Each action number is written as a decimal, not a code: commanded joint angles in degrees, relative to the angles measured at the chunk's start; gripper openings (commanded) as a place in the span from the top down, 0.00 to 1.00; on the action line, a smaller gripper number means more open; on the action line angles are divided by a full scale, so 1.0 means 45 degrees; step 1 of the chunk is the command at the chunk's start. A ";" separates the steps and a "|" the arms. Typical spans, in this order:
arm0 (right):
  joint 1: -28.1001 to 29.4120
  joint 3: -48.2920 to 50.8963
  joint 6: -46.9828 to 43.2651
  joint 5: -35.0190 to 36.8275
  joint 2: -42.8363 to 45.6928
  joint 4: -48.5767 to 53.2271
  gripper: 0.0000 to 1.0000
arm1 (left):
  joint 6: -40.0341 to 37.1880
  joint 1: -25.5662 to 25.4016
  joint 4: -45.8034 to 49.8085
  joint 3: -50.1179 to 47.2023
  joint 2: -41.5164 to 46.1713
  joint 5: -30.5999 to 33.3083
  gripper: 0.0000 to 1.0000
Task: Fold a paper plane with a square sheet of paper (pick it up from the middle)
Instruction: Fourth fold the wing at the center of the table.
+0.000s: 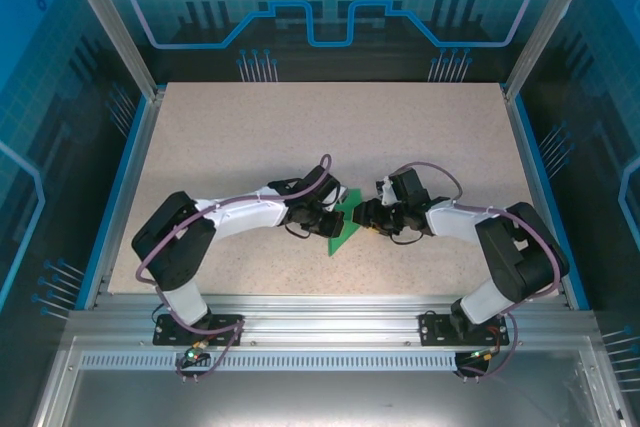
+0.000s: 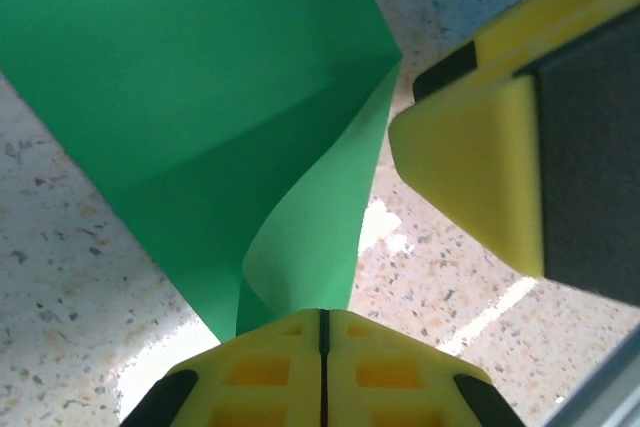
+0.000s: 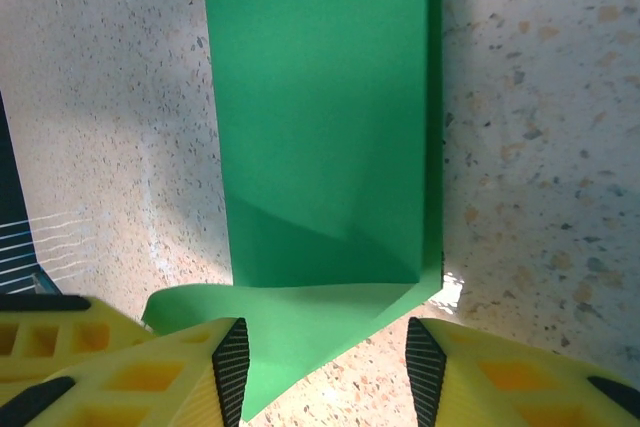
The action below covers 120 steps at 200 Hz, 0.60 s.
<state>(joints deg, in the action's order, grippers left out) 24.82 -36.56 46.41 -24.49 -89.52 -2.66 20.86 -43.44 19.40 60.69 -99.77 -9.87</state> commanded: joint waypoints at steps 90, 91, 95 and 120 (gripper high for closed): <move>0.0285 -0.0169 0.0377 -0.0883 -0.0730 -0.0927 0.51 | -0.0105 0.0355 -0.0522 -0.0419 0.0002 0.0426 0.96; 0.0295 -0.0163 0.0373 -0.0885 -0.0721 -0.0930 0.51 | -0.0105 0.0356 -0.0522 -0.0439 -0.0008 0.0421 0.97; 0.0301 -0.0124 0.0421 -0.0886 -0.0656 -0.0956 0.51 | -0.0105 0.0374 -0.0540 -0.0449 0.0011 0.0416 0.97; 0.0300 -0.0011 0.0506 -0.0426 -0.0256 -0.0697 0.49 | -0.0037 0.0382 -0.0598 -0.0575 0.0015 0.0455 0.97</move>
<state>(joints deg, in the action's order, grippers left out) 25.23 -36.64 47.86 -26.94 -92.51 -5.96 20.88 -42.26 17.28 59.13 -100.40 -8.60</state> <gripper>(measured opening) 0.500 0.062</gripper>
